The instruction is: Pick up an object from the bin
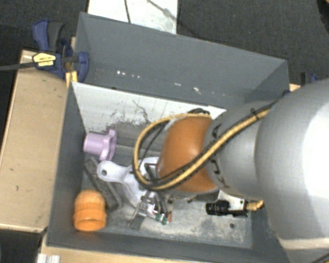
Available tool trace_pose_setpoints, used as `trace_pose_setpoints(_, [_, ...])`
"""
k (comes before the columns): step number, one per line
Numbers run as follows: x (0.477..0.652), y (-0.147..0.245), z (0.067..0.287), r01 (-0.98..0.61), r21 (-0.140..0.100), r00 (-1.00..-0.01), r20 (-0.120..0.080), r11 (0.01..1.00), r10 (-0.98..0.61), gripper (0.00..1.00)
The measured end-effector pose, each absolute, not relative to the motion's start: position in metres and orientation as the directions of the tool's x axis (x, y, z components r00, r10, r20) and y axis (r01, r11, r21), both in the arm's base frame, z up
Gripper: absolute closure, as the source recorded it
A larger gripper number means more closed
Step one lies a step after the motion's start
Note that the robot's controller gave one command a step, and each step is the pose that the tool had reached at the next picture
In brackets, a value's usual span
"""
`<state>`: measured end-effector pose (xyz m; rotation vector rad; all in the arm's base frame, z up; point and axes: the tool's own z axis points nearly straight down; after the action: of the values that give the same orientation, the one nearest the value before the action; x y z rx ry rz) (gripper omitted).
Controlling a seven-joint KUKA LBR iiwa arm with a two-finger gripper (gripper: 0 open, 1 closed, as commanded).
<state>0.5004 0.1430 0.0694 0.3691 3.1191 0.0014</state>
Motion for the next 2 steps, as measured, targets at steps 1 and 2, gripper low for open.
trace_pose_setpoints(1, [0.4898,0.1309,0.0706,0.205,0.000,-0.979,-0.001,0.979,0.205,1.00])
trace_pose_setpoints(2, [0.4898,0.1309,0.0706,0.205,0.000,-0.979,-0.001,0.979,0.205,1.00])
